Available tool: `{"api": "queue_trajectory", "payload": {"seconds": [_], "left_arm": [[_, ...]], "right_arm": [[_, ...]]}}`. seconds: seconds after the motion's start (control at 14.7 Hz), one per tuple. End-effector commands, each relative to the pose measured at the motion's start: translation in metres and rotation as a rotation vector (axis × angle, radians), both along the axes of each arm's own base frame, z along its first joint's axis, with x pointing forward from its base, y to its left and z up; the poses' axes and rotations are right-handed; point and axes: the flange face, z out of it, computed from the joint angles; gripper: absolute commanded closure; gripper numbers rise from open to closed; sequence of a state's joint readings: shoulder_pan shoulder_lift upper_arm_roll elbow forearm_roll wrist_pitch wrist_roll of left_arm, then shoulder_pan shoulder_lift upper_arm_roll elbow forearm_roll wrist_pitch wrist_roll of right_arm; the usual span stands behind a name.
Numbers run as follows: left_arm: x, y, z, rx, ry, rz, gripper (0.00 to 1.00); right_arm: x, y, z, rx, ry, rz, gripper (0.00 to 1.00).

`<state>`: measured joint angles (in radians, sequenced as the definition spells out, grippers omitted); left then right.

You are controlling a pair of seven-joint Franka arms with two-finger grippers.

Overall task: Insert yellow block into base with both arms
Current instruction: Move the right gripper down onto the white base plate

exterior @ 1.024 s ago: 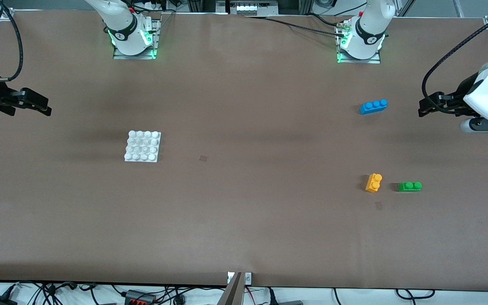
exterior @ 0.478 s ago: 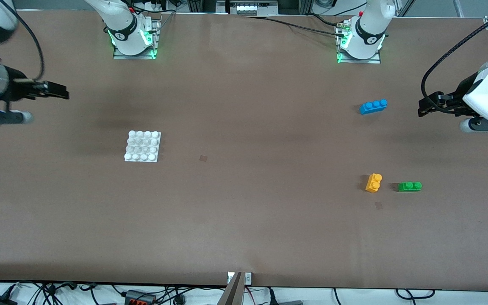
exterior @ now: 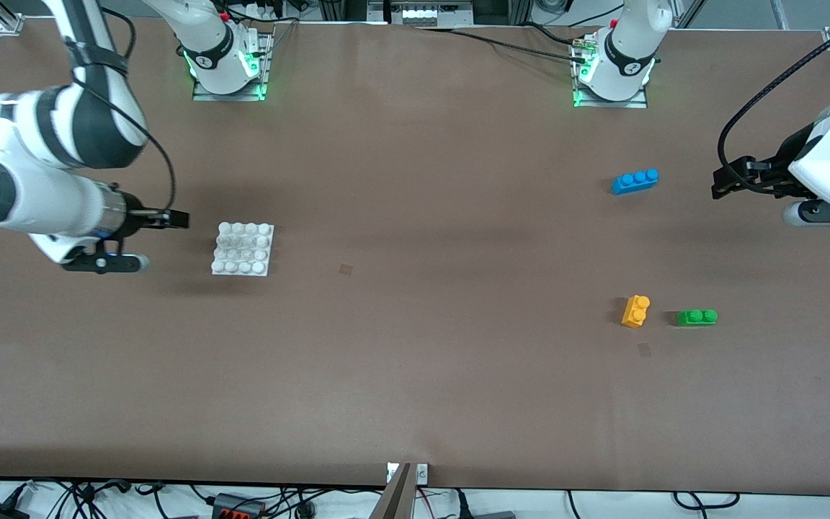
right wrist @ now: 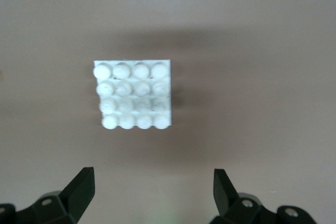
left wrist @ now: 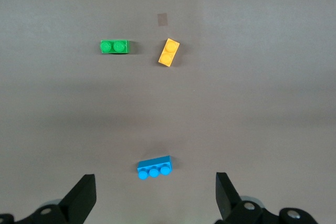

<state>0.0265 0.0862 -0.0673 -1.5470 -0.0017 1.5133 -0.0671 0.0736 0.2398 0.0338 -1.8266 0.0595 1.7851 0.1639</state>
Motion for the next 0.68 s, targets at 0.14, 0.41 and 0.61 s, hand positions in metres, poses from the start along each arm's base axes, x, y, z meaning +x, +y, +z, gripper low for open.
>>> {"api": "queue_trajectory", "payload": {"seconds": [0.14, 0.41, 0.61], "left_arm": [[-0.006, 0.006, 0.024, 0.002, -0.008, -0.006, 0.00], [-0.002, 0.007, 0.016, 0.003, 0.006, -0.009, 0.00], [-0.002, 0.009, 0.018, 0.001, 0.001, -0.008, 0.00]], "right_arm": [[-0.026, 0.016, -0.105, 0.101, -0.044, -0.136, 0.00], [-0.022, 0.003, -0.164, 0.022, -0.046, -0.080, 0.00], [-0.023, 0.009, -0.164, -0.010, -0.052, -0.026, 0.00]]}}
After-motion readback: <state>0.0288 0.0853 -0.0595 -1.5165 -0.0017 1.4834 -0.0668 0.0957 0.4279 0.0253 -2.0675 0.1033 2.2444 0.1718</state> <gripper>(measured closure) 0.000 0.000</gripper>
